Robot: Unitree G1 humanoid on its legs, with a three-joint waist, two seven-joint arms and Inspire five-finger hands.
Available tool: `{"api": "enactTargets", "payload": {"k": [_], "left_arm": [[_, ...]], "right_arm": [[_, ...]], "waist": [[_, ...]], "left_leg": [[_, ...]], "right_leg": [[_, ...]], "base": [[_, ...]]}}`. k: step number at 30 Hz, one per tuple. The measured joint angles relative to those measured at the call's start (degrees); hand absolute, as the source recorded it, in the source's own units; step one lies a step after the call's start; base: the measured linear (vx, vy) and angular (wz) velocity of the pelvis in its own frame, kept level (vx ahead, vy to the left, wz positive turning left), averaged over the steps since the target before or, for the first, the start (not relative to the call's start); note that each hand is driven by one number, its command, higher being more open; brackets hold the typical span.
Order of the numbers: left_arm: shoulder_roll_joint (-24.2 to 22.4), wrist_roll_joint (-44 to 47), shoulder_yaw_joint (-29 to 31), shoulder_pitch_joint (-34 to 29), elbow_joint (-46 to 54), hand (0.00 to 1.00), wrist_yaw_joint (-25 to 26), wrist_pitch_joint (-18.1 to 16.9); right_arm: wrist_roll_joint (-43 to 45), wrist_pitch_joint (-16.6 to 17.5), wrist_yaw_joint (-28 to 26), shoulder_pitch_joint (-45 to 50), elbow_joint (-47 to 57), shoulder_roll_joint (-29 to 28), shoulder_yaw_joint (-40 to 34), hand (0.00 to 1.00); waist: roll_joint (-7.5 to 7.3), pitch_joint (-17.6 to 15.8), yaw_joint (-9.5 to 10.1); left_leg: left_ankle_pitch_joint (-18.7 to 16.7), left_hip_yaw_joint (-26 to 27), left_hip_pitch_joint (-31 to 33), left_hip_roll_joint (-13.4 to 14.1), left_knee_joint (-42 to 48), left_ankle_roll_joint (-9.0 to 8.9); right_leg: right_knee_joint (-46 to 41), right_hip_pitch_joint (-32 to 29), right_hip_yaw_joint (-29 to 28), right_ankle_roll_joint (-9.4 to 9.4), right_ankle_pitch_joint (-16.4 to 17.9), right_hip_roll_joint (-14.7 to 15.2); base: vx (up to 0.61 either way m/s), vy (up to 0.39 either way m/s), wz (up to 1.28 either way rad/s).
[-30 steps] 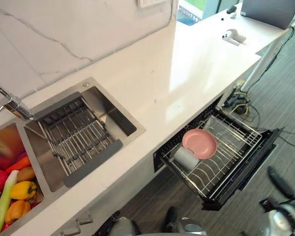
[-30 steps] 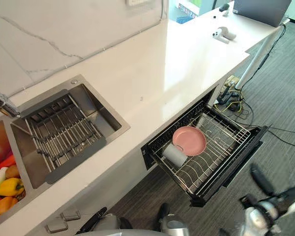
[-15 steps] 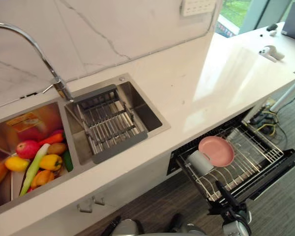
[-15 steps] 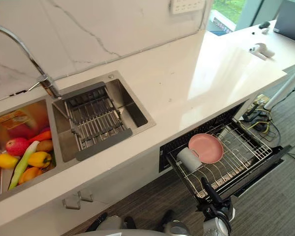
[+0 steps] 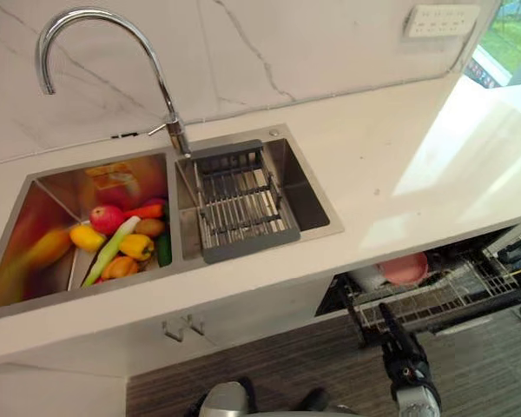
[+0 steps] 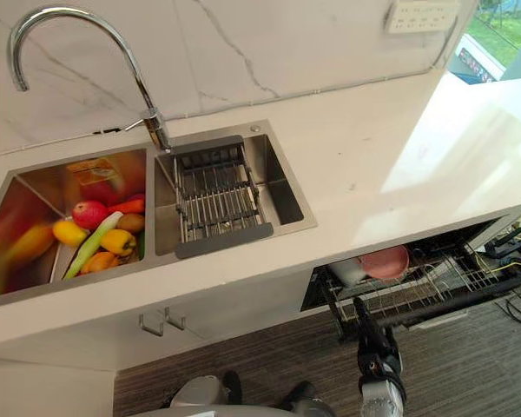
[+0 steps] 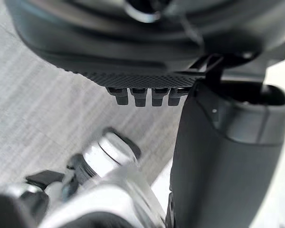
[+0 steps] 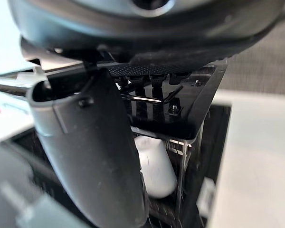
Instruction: Walk over to the sink, pick up the cup, carry it to the dishwasher, place the cup inside the dishwasher, then close the dishwasher door
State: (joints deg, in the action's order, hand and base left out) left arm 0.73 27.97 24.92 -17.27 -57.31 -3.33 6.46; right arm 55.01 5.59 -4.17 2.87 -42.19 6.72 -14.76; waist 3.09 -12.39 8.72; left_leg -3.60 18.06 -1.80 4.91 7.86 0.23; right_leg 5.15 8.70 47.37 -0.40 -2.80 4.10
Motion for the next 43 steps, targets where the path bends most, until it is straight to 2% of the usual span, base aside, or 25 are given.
{"api": "enactTargets", "payload": {"k": [2, 8, 12, 14, 19, 21, 22, 24, 25, 26, 28, 29, 31, 32, 33, 34, 35, 36, 37, 38, 39, 40, 41, 42, 43], "left_arm": [[0.0, 0.1, 0.1, -0.2, -0.8, 1.0, -0.7, -0.7], [-0.1, 0.1, 1.8, -0.5, -1.2, 1.0, -1.0, -1.8], [0.7, 0.0, 1.7, -0.3, -1.0, 1.0, -1.0, -2.0], [0.7, 0.0, 1.4, 0.1, -1.0, 1.0, -1.3, -2.4], [2.1, 0.1, -2.4, 0.3, -0.7, 1.0, -1.7, -3.4], [3.0, 0.5, -4.0, 1.3, -0.7, 1.0, -2.1, -3.9], [3.2, 1.2, -4.8, 1.7, -0.6, 1.0, -2.6, -4.2], [3.2, 6.0, -7.1, 3.0, 0.8, 1.0, -6.4, -4.6], [2.6, 9.6, -8.3, 3.6, 1.7, 1.0, -8.8, -4.8], [2.7, 11.2, -9.7, 3.9, 1.9, 1.0, -9.8, -5.6], [3.6, 13.2, -11.4, 3.9, 1.8, 1.0, -11.9, -5.6], [4.3, 14.6, -11.9, 4.1, 1.8, 1.0, -14.4, -5.6], [5.7, 17.2, -11.9, 3.8, 1.9, 1.0, -17.5, -5.3], [6.0, 18.0, -12.1, 3.7, 1.9, 1.0, -18.4, -5.2], [6.2, 18.2, -12.5, 3.8, 1.9, 1.0, -18.6, -5.1], [7.0, 18.3, -14.0, 4.1, 2.1, 1.0, -18.9, -4.6], [7.6, 18.3, -14.5, 4.7, 2.2, 1.0, -19.3, -3.9], [8.2, 18.3, -15.4, 6.0, 2.2, 1.0, -19.9, -2.6], [8.3, 18.0, -16.1, 7.3, 2.0, 1.0, -20.0, -1.3], [8.4, 17.8, -16.4, 7.9, 1.8, 1.0, -20.0, -0.8], [9.0, 17.5, -16.4, 8.4, 1.2, 1.0, -20.5, 0.2], [10.1, 17.5, -16.4, 8.7, 1.0, 1.0, -21.4, 1.1], [10.7, 17.5, -16.2, 8.8, 0.9, 1.0, -21.7, 1.2], [10.4, 17.0, -15.6, 9.2, 0.5, 1.0, -21.7, 1.2], [9.9, 16.0, -15.0, 9.6, 0.2, 1.0, -21.7, 0.9]], "right_arm": [[0.0, 0.0, -1.2, -2.6, 0.0, 0.7, 2.0, 1.0], [-0.3, 0.1, -4.9, -6.9, 0.1, 1.9, 10.2, 1.0], [-1.5, -1.7, -5.0, -6.0, 1.1, 3.0, 13.4, 1.0], [-4.1, -3.9, -7.6, -4.1, 3.0, 5.2, 15.8, 1.0], [-10.0, -6.0, -15.9, 2.6, 4.3, 8.8, 20.6, 1.0], [-16.0, -7.8, -20.8, 4.3, 0.6, 8.5, 23.2, 1.0], [-18.3, -7.9, -21.4, 4.4, -1.6, 7.8, 23.4, 1.0], [-24.9, -6.7, -20.1, 4.8, -10.8, 3.7, 22.1, 1.0], [-28.2, -3.5, -18.1, 5.2, -13.1, 2.2, 19.8, 1.0], [-32.0, 0.6, -15.1, 5.4, -13.6, 1.7, 16.7, 1.0], [-34.0, 5.2, -10.3, 5.4, -14.8, 1.7, 11.5, 1.0], [-34.5, 6.6, -7.0, 5.5, -16.0, 1.7, 8.1, 1.0], [-35.1, 7.0, -4.2, 5.6, -18.1, 1.7, 3.2, 1.0], [-36.2, 7.0, -2.9, 6.4, -18.9, 1.8, 0.8, 1.0], [-37.4, 7.0, -2.5, 6.8, -19.2, 1.8, -0.1, 1.0], [-39.7, 6.8, -2.0, 7.5, -19.5, 1.5, -0.9, 1.0], [-40.9, 6.7, -1.9, 7.9, -19.5, 1.1, -0.9, 1.0], [-42.8, 6.6, -2.0, 8.3, -19.5, 0.0, -0.5, 1.0], [-43.6, 6.4, -2.0, 8.4, -19.5, -1.4, -0.4, 1.0], [-43.7, 6.3, -2.1, 8.5, -19.3, -2.1, -0.6, 1.0], [-43.8, 6.1, -2.3, 8.6, -18.9, -2.0, 0.0, 1.0], [-43.9, 5.9, -2.1, 8.4, -18.2, -2.7, 0.6, 1.0], [-43.8, 5.7, -2.1, 7.8, -18.0, -3.2, 0.6, 1.0], [-43.8, 4.7, -2.0, 5.8, -18.0, -3.4, 0.6, 1.0], [-44.0, 3.4, -2.1, 3.7, -18.0, -3.4, 0.7, 1.0]], "waist": [[-0.26, 0.2, 1.5], [-2.12, 1.1, 2.72], [-3.25, 1.8, 2.57], [-3.68, 2.2, 2.43], [-4.74, 5.0, 0.94], [-4.85, 5.8, 0.61], [-4.73, 5.9, 0.56], [-4.58, 6.1, -0.01], [-4.55, 6.2, -0.1], [-4.37, 6.2, -0.8], [-4.36, 6.2, -2.42], [-4.5, 6.2, -2.99], [-5.67, 5.4, -3.36], [-5.92, 5.4, -3.54], [-5.98, 5.5, -3.79], [-5.4, 5.0, -4.98], [-5.02, 4.8, -5.63], [-4.15, 4.3, -6.27], [-3.47, 3.8, -6.64], [-3.4, 3.8, -6.83], [-3.85, 3.9, -7.03], [-5.71, 3.6, -6.97], [-7.32, 3.5, -6.74], [-7.05, 3.5, -6.06], [-6.51, 3.3, -5.85]], "left_leg": [[0.2, -0.3, 0.4, 0.0, -0.8, 0.13], [2.0, -1.2, 1.8, 0.3, -2.0, -0.36], [2.9, -1.2, 1.7, 0.6, -3.1, -0.9], [3.4, -1.2, 1.7, 0.6, -4.0, -1.06], [4.1, -1.5, 1.4, 0.5, -5.9, -1.47], [4.1, -1.5, 1.2, 0.4, -6.6, -1.48], [4.1, -1.5, 1.2, 0.4, -6.8, -1.46], [3.9, -1.5, 1.9, 0.1, -7.4, -1.44], [3.8, -1.5, 2.3, -0.1, -8.0, -1.24], [3.4, -1.8, 2.5, -0.6, -8.8, -0.53], [3.3, -3.1, 2.3, -1.1, -9.0, -0.18], [3.3, -3.5, 1.9, -1.4, -8.9, 0.08], [3.4, -4.2, 0.6, -2.3, -8.8, 0.19], [3.8, -5.4, -0.3, -2.8, -9.2, 0.79], [3.8, -6.2, -0.6, -2.9, -9.5, 0.87], [4.0, -8.9, -1.3, -2.8, -9.9, 1.29], [4.0, -10.4, -1.2, -2.3, -9.9, 1.32], [3.7, -13.4, -1.1, -1.3, -9.9, 1.13], [3.6, -16.4, -1.1, -0.6, -9.8, 0.93], [3.6, -17.6, -1.2, -0.5, -9.7, 0.54], [3.7, -19.1, -1.5, -0.8, -9.1, -0.23], [3.2, -19.8, -2.1, -2.1, -8.5, -1.0], [2.9, -19.8, -2.6, -2.9, -8.4, -1.45], [2.1, -18.8, -2.6, -2.2, -8.1, -2.49], [1.9, -17.1, -2.3, -1.1, -7.8, -2.95]], "right_leg": [[0.0, -0.4, 0.6, -0.7, 0.5, -0.1], [0.0, -1.9, 1.6, -1.21, 0.9, -1.1], [0.0, -2.3, 1.8, -1.42, 1.5, -1.7], [0.0, -2.7, 1.9, -1.47, 1.7, -1.8], [0.0, -3.0, 2.8, -0.81, 2.7, -1.9], [-1.0, -3.1, 3.3, -0.22, 3.4, -1.4], [-2.2, -3.4, 3.6, 0.02, 4.1, -1.0], [-8.7, -5.3, 5.6, 1.1, 7.2, 2.1], [-12.5, -6.6, 6.0, 1.3, 8.1, 3.9], [-17.3, -8.2, 5.8, 2.41, 9.0, 6.4], [-26.0, -10.3, 4.3, 2.92, 9.3, 10.2], [-31.8, -11.7, 2.2, 2.83, 9.3, 12.7], [-37.2, -12.5, -1.2, 2.3, 8.7, 15.5], [-38.3, -12.5, -3.0, 2.11, 8.1, 15.9], [-38.8, -12.3, -4.0, 1.93, 7.8, 15.9], [-40.3, -12.9, -6.5, 1.78, 8.1, 15.6], [-38.9, -12.9, -8.3, 2.78, 9.4, 14.3], [-34.1, -12.9, -12.4, 3.74, 11.7, 11.1], [-30.2, -13.2, -17.0, 3.88, 12.2, 8.5], [-28.6, -13.5, -19.3, 3.91, 12.2, 7.7], [-25.5, -13.4, -23.2, 4.4, 11.5, 6.9], [-21.7, -12.7, -25.0, 4.91, 5.6, 7.6], [-20.8, -12.4, -25.0, 5.91, 3.6, 8.6], [-17.9, -10.6, -25.2, 5.97, 4.8, 7.7], [-15.1, -10.1, -25.1, 5.48, 4.5, 6.2]], "base": [[0.01, 0.025, 0.18], [0.04, 0.016, 0.08], [0.07, 0.033, -0.01], [0.07, 0.042, 0.03], [0.1, 0.066, 0.1], [0.09, 0.081, 0.15], [0.12, 0.122, 0.34], [0.1, 0.12, 0.52], [0.12, 0.144, 0.38], [0.1, 0.133, 0.18], [0.12, 0.187, 0.29], [0.11, 0.176, 0.35], [0.12, 0.124, 0.31], [0.15, 0.095, 0.38], [0.18, 0.071, 0.66], [0.16, 0.037, 0.76], [0.17, 0.008, 1.12], [0.13, -0.03, 1.21], [0.12, -0.044, 1.2], [0.14, -0.096, 1.15], [0.15, -0.156, 0.93], [0.16, -0.199, 0.76], [0.14, -0.275, 0.31], [0.11, -0.279, -0.08], [0.08, -0.223, -0.15]]}}
